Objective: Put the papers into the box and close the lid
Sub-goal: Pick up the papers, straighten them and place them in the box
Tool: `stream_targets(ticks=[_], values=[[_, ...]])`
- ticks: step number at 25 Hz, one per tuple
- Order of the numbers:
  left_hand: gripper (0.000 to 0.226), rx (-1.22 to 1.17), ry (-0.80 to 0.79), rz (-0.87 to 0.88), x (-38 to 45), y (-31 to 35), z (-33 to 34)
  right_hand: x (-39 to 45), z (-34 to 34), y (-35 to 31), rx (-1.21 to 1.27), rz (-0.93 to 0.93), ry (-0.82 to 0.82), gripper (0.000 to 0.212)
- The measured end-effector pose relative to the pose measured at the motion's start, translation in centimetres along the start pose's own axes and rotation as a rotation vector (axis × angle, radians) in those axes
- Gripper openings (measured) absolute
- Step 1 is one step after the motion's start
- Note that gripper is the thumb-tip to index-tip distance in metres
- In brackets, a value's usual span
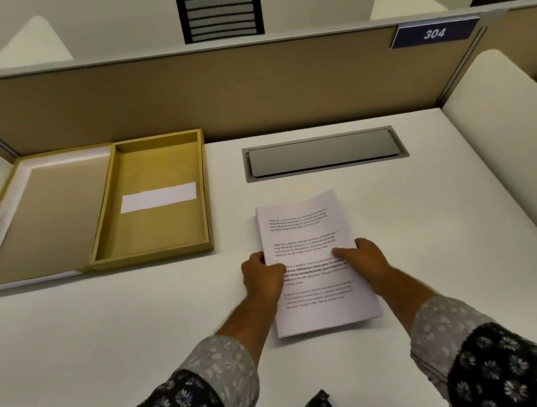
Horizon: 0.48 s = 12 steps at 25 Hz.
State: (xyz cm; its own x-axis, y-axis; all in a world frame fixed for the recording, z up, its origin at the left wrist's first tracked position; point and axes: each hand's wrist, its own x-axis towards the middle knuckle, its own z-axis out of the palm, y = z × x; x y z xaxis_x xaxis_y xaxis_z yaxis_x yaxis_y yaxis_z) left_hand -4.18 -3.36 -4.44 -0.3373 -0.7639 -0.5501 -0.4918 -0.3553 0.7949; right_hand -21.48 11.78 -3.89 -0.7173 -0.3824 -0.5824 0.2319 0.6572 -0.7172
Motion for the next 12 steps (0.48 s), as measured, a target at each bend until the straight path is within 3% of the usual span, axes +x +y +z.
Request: stream_targets(ticks=[5,12], values=[[0.048,0.133,0.09,0.104,-1.4,-0.8,1.1,-1.2,-0.2,0.7,0.099,-0.171,-0.106,0.039],[0.035,-0.076,0.069,0.128,-3.0,-1.4,1.1,-2.9,-1.9,1.1,0.264,-0.301,-0.169,0.029]])
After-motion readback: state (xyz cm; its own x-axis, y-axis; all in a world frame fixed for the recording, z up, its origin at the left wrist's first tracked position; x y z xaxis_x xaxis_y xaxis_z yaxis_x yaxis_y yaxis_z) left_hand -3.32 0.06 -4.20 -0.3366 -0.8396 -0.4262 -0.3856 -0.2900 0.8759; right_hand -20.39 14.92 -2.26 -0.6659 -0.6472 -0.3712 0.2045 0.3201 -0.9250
